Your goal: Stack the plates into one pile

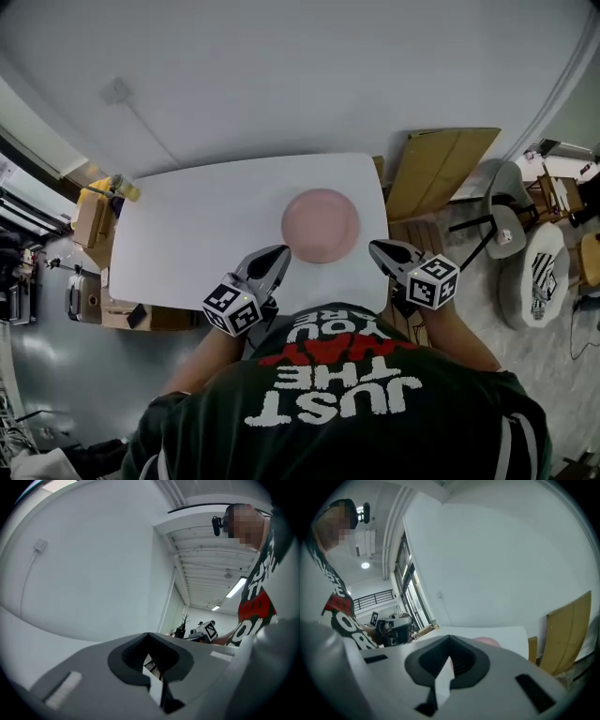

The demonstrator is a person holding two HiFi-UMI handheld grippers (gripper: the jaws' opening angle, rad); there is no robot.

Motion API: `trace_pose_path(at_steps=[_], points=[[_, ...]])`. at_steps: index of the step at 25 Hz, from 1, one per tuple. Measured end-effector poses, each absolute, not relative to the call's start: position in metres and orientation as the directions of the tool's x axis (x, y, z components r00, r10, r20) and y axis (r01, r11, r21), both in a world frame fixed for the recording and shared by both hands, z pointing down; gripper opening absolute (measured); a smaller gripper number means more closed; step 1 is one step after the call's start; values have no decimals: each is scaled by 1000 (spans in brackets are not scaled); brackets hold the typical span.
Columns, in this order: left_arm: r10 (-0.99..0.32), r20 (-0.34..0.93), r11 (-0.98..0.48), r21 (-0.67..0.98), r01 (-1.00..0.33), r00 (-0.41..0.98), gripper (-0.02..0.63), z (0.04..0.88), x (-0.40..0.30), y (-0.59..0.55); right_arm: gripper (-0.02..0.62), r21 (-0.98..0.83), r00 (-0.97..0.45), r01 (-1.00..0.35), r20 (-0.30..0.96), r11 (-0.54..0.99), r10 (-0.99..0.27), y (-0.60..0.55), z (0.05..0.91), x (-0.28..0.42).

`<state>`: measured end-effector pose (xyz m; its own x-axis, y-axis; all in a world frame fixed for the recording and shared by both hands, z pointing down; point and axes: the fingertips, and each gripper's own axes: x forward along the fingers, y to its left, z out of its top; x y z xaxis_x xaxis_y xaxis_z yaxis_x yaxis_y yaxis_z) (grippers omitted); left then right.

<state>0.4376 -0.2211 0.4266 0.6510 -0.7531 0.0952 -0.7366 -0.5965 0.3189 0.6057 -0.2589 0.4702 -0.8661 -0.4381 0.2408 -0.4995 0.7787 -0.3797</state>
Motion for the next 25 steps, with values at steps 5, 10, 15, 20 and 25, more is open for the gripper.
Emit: trace_pose_path(at_steps=[5,10,15,20,25], points=[[-770,74,-582,328,-744,634,8,426,425,-219,5,-332,-856,-510,288,794,-429,-253,474,603],[-769,81,-576,341,-743,634,8,435,422,-215,5,-330,-848,-521,302,787,-435,-249,477,604],[-769,79,-575,346,-741,634,8,435,420,-211,5,-321,-841,-529,322,786,-435,-248,482,601],[-773,83,-567,355,-743,629,8,436,417,-210,5,-309,-843,-523,322,794,-431,-251,478,597],[-771,80,-570,356,-740,632,8,439,418,-208,5,-297,-843,-521,328,800,-427,-250,480,596]])
